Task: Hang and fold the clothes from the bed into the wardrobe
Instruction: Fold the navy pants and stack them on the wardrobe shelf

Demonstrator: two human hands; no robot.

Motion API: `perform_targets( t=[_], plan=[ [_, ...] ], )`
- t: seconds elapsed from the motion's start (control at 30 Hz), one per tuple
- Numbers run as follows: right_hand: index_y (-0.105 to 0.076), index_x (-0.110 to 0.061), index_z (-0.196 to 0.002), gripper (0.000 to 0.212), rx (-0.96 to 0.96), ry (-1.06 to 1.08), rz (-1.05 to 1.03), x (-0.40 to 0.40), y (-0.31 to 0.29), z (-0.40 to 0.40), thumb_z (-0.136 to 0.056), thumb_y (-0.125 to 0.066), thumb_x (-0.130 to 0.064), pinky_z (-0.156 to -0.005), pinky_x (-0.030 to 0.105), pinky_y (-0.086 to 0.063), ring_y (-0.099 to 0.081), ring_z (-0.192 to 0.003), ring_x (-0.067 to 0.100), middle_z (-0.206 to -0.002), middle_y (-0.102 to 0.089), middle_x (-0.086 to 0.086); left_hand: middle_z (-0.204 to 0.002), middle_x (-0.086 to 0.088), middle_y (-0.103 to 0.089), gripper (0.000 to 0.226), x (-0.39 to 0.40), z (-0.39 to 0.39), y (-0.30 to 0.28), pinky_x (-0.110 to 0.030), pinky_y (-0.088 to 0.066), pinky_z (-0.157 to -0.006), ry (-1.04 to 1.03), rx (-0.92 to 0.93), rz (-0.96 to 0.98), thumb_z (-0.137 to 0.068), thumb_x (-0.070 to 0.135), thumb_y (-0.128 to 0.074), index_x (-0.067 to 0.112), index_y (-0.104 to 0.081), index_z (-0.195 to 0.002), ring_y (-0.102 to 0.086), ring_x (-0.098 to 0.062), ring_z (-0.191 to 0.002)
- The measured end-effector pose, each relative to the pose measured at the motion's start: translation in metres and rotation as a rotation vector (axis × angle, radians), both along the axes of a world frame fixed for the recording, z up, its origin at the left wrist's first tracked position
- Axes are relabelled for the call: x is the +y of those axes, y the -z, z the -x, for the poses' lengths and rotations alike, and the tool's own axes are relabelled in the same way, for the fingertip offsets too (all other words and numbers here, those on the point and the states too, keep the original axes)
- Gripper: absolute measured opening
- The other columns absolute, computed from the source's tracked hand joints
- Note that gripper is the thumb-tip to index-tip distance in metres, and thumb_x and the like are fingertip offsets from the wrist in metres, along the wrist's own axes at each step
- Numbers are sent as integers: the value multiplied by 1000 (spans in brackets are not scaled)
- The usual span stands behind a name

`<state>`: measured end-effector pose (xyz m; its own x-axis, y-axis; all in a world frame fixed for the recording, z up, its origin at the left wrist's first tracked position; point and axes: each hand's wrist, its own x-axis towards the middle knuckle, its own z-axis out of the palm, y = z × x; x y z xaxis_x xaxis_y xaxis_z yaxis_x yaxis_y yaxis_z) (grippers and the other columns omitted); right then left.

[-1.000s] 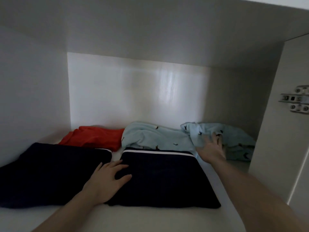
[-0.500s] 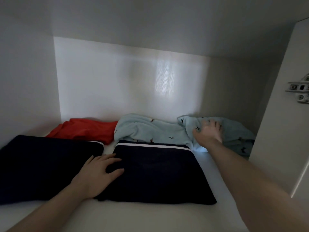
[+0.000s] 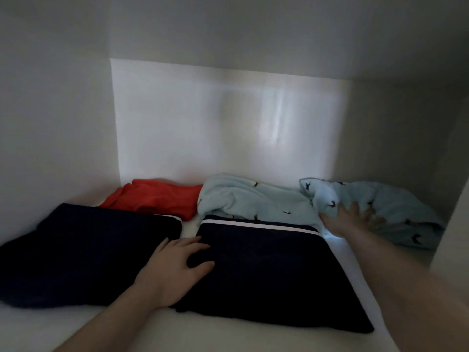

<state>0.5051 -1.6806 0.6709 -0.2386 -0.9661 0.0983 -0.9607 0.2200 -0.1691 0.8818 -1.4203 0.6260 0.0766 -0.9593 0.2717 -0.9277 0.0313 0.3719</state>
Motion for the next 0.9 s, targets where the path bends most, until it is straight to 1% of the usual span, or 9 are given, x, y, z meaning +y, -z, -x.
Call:
perform_targets(
  t=[0.07,0.17,0.27,0.37,0.47,0.57,0.7,0.83,0.9],
  plan=[
    [-13,-28,-163,90,-39,7,56,2,-18,-23,-88,-31,-76,-122,65,4,11,-153,47,-171,2,11,-159,24,-33,63,0,0,-1,-39,-6,-126,3,-4,-13,-85,77,-37,49,-49,-140,-28,0,-146],
    [-14,-28,-163,77,-21,-179,203,10,-35,-73,-96,-38,-59,-122,62,3,7,-156,40,-172,3,6,-158,24,-35,78,0,-1,0,-41,-7,-126,11,-6,-23,-74,84,-26,48,-50,-140,-30,-2,-146],
    [-9,-37,-163,75,-31,-487,154,25,-39,-137,-99,-34,-67,-123,59,3,7,-157,35,-172,2,-2,-158,23,-36,79,0,-1,1,-41,-6,-126,10,-3,-20,-74,85,-25,48,-51,-139,-31,-3,-145],
    [-8,-41,-162,81,-68,-683,45,46,-25,-199,-94,-33,-77,-121,65,-2,8,-157,34,-172,2,-8,-157,24,-36,79,0,-1,1,-40,-5,-125,6,2,-29,-73,85,-25,49,-51,-139,-30,-2,-145],
    [-1,-42,-161,89,-94,-702,-48,56,-7,-229,-90,-37,-80,-117,69,-5,4,-156,37,-171,1,-10,-158,23,-36,80,0,-1,0,-41,-5,-125,6,-11,-39,-73,84,-24,48,-51,-140,-31,-3,-145],
    [2,-44,-161,88,-88,-678,-97,52,0,-230,-90,-36,-80,-117,71,-5,1,-157,35,-171,2,-10,-158,23,-35,81,-1,-1,0,-41,-5,-126,2,-17,-45,-73,84,-24,48,-50,-140,-30,-4,-146],
    [6,-44,-160,87,-60,-680,-137,54,0,-229,-90,-33,-80,-116,73,-4,3,-157,35,-171,6,-10,-158,23,-35,78,-1,-2,2,-41,-5,-126,3,-12,-48,-74,83,-25,48,-51,-140,-32,-3,-145],
    [-3,-43,-161,81,-177,-706,-10,72,6,-219,-94,-33,-76,-121,64,-4,0,-158,30,-172,-1,-9,-157,23,-36,78,-3,-2,1,-43,-6,-125,4,-18,-44,-75,83,-26,47,-52,-139,-33,-1,-143],
    [-6,-39,-162,76,-175,-743,68,87,16,-206,-98,-33,-69,-124,58,-3,0,-158,28,-172,0,-7,-157,23,-37,77,-4,-3,1,-42,-7,-125,1,-18,-40,-76,82,-28,46,-52,-139,-33,-2,-143]
  ],
)
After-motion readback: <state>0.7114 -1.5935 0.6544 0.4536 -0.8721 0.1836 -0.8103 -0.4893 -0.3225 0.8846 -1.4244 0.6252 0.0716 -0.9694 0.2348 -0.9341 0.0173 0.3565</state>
